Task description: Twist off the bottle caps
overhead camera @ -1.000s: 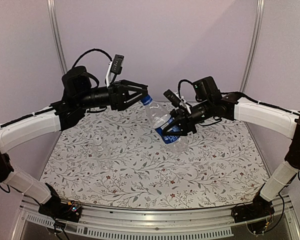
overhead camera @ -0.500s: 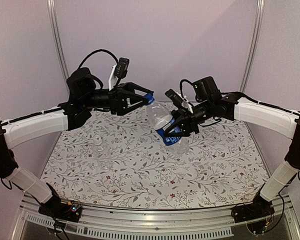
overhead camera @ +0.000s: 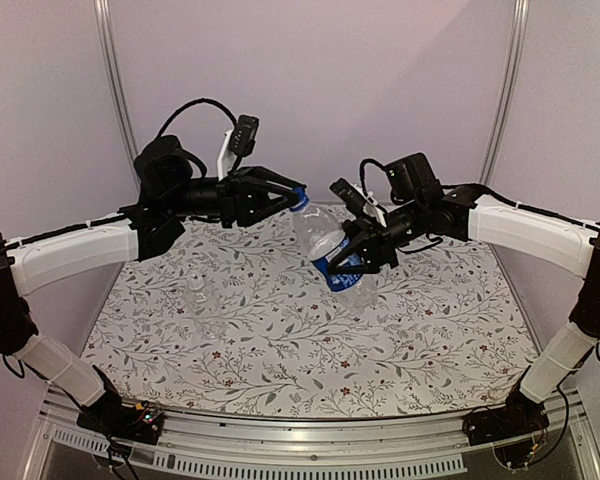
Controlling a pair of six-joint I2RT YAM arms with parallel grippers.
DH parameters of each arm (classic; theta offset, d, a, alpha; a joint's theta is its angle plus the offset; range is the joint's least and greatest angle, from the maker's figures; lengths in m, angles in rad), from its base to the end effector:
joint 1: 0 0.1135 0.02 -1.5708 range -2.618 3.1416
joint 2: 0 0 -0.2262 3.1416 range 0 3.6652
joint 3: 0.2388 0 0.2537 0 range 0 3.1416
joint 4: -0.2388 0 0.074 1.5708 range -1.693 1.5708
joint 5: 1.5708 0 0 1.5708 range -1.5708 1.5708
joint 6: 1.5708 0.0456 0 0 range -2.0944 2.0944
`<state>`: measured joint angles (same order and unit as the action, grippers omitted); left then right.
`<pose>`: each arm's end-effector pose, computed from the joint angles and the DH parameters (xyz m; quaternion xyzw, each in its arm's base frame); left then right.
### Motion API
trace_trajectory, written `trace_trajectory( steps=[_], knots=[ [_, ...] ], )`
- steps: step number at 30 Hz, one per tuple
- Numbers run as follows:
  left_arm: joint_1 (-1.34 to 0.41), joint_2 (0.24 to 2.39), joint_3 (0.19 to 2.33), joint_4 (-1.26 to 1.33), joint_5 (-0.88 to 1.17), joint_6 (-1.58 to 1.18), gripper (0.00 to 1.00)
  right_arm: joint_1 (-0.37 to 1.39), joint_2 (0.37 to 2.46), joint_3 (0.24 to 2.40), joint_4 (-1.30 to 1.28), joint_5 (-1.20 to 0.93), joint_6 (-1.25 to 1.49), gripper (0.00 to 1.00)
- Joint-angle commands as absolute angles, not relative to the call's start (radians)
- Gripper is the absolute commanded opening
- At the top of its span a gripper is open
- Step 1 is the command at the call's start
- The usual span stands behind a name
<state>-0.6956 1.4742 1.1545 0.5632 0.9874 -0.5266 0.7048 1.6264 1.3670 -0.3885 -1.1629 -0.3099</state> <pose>0.2422 -0.2518 0.3420 0.4178 0.5090 -0.6371 0.4006 0.2468 0.2649 0.2785 -0.5773 0.5352 0.5552 0.2684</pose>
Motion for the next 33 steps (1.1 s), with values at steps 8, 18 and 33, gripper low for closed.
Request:
trace_trajectory(
  steps=[8, 18, 33],
  knots=[
    [-0.686, 1.451, 1.164, 0.502, 0.891, -0.505, 0.1, 0.701, 1.592, 1.369, -0.385, -1.026, -0.296, 0.39],
    [-0.827, 1.345, 1.233, 0.101, 0.152, -0.541, 0.04, 0.701, 1.597, 1.382, -0.37, -0.77, -0.25, 0.38],
    [-0.85, 1.345, 1.255, 0.113, 0.125, -0.492, 0.35, 0.701, 1.598, 1.369, -0.37, -0.851, -0.271, 0.38]
  ],
)
